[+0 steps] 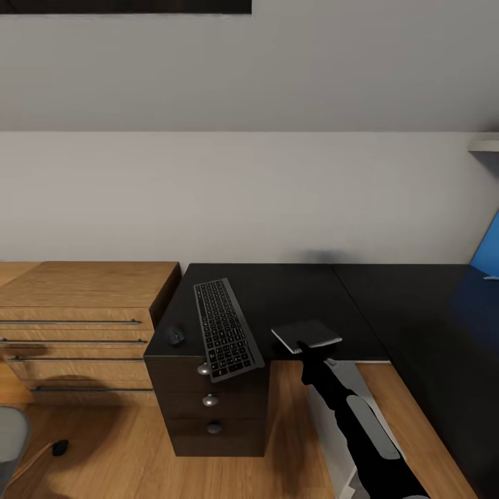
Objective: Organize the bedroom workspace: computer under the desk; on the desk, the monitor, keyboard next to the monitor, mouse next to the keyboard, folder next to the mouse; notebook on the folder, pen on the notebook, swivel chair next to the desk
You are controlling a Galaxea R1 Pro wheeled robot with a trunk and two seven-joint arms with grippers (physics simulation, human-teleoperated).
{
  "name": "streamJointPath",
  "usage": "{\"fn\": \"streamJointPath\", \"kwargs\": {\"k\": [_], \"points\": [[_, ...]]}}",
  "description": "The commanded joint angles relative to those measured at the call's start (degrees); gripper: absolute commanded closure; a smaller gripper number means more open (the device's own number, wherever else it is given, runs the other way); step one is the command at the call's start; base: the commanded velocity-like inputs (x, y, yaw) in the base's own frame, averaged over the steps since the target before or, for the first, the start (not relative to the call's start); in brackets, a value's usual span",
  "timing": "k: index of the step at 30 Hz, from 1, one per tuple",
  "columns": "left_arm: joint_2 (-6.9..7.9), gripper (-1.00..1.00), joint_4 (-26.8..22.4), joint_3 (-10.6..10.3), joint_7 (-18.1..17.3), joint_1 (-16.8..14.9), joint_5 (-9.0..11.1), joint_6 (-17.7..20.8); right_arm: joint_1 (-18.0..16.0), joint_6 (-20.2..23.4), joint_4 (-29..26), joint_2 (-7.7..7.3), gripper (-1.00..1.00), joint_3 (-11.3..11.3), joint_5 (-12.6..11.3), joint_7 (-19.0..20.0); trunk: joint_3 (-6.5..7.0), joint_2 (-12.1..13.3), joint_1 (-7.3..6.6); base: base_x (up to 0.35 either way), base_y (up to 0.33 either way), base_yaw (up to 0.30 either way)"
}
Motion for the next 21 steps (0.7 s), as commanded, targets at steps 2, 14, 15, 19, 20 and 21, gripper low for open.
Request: {"fn": "streamJointPath", "kwargs": {"k": [2, 14, 15, 19, 20, 21], "points": [[0.03, -1.00, -0.10, -0.07, 0.22, 0.02, 0.50, 0.04, -0.02, 0.14, 5.53, 0.01, 1.00, -0.06, -0.07, 0.26, -0.05, -0.02, 0.00, 0.000, 0.000, 0.000], [0.03, -1.00, -0.11, -0.05, 0.22, 0.02, 0.53, 0.04, -0.02, 0.21, 5.52, -0.06, -1.00, -0.09, -0.07, 0.20, -0.05, -0.02, 0.00, 0.000, 0.000, 0.000], [0.03, -1.00, -0.11, -0.05, 0.22, 0.02, 0.52, 0.02, -0.02, 0.21, 5.52, -0.06, -1.00, -0.09, -0.07, 0.20, -0.05, -0.02, 0.00, 0.000, 0.000, 0.000], [0.03, -1.00, -0.11, -0.05, 0.19, 0.02, 0.52, -0.01, -0.02, 0.21, 5.52, -0.07, -1.00, -0.14, -0.07, 0.19, -0.05, -0.02, 0.00, 0.000, 0.000, 0.000], [0.03, -1.00, -0.11, -0.05, 0.18, 0.02, 0.53, -0.02, -0.02, 0.21, 5.52, -0.07, -1.00, -0.15, -0.07, 0.19, -0.05, -0.02, 0.00, 0.000, 0.000, 0.000], [0.03, -1.00, -0.11, -0.05, 0.17, 0.02, 0.54, -0.02, -0.02, 0.21, 5.52, -0.07, -1.00, -0.15, -0.07, 0.19, -0.05, -0.02, 0.00, 0.000, 0.000, 0.000]]}}
